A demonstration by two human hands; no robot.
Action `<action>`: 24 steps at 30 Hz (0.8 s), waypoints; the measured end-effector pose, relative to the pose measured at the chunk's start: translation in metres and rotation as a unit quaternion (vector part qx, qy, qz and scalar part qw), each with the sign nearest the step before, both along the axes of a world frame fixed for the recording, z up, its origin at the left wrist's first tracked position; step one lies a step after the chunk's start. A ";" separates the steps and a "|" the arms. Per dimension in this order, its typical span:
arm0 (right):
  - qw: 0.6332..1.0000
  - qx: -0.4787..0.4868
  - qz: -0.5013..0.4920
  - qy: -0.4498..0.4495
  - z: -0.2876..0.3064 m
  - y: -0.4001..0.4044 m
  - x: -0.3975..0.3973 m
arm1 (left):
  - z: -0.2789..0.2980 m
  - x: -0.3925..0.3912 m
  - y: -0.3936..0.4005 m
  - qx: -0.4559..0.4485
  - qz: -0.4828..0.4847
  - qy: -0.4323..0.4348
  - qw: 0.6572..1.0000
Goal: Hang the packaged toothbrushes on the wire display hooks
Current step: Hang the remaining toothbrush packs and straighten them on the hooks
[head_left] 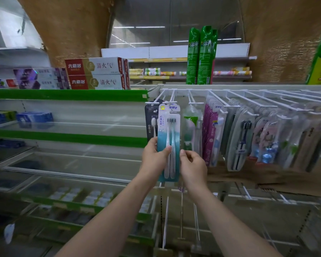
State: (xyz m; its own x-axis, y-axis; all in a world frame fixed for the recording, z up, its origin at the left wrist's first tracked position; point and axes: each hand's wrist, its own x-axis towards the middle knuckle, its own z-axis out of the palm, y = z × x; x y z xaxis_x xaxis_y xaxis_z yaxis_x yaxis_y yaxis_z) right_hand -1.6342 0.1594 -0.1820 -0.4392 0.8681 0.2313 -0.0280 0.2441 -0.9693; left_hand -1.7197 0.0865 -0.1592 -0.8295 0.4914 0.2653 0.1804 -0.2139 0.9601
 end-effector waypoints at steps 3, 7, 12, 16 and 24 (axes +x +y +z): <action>1.000 0.007 -0.006 0.004 0.002 0.006 -0.006 | -0.003 -0.006 0.006 -0.012 -0.007 0.008 1.000; 1.000 0.018 -0.003 -0.007 0.002 0.012 -0.015 | -0.008 -0.015 0.015 -0.046 -0.002 0.017 0.999; 0.997 0.070 -0.027 -0.029 -0.005 0.014 -0.021 | -0.016 -0.030 0.018 -0.116 0.040 0.058 0.991; 0.995 0.078 -0.055 -0.033 -0.007 0.007 -0.030 | -0.015 -0.042 0.009 -0.098 0.077 0.068 0.990; 0.986 0.112 -0.109 -0.048 0.001 -0.021 -0.045 | 0.004 -0.073 -0.009 -0.027 0.126 0.089 0.988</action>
State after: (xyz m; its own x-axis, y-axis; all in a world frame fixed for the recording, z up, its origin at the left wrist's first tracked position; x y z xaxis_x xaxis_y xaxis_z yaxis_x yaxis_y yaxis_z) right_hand -1.6796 0.1380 -0.1810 -0.2765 0.8761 0.3950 0.1391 0.4432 -0.8856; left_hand -1.7926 0.0778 -0.1552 -0.8699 0.2921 0.3973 0.3885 -0.0902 0.9170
